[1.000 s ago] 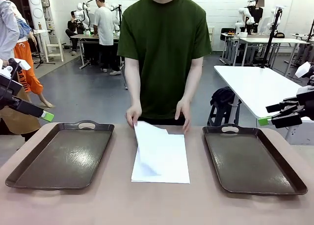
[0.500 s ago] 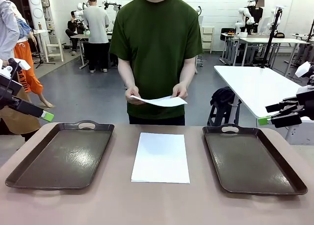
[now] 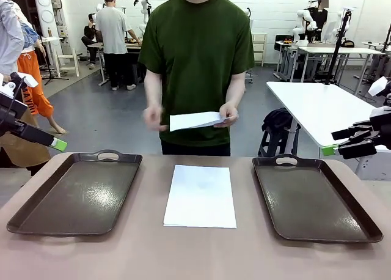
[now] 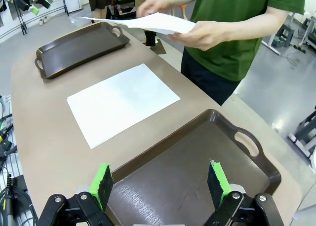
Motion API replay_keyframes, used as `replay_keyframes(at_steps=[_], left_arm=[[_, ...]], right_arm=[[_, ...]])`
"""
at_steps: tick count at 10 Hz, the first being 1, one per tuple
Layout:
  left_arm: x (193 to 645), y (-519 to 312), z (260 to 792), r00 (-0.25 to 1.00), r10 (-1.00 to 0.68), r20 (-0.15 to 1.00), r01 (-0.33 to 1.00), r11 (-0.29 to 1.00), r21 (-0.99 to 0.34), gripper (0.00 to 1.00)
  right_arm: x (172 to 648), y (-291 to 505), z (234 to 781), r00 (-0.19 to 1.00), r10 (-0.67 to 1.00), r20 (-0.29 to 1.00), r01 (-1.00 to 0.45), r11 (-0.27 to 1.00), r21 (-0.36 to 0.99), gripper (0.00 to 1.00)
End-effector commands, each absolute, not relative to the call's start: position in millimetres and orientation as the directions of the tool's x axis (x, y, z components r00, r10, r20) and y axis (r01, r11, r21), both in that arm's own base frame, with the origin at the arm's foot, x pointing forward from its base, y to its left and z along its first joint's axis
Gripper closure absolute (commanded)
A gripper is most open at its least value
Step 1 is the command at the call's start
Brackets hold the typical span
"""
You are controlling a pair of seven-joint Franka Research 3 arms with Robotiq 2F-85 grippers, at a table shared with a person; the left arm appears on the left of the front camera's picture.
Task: Sort the A4 documents.
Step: Receive the A4 Paper.
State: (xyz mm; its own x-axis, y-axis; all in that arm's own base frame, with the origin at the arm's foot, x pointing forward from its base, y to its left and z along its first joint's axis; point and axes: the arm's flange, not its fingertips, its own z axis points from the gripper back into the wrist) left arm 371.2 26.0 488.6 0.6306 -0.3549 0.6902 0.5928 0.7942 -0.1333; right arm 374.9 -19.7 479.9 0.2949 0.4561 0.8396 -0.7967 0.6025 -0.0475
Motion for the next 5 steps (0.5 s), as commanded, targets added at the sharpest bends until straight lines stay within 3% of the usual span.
replay_keyframes(at_steps=[1,5], left_arm=[[371.5,28.9,487.9,0.619,-0.359,0.698,0.608,0.782,-0.137,0.00],[371.5,28.9,487.9,0.619,-0.359,0.698,0.608,0.782,-0.137,0.00]], right_arm=[[377.6,-18.7,476.9,0.277,0.457,0.845,-0.806,0.589,-0.054,0.00],[377.6,-18.7,476.9,0.277,0.457,0.845,-0.806,0.589,-0.054,0.00]])
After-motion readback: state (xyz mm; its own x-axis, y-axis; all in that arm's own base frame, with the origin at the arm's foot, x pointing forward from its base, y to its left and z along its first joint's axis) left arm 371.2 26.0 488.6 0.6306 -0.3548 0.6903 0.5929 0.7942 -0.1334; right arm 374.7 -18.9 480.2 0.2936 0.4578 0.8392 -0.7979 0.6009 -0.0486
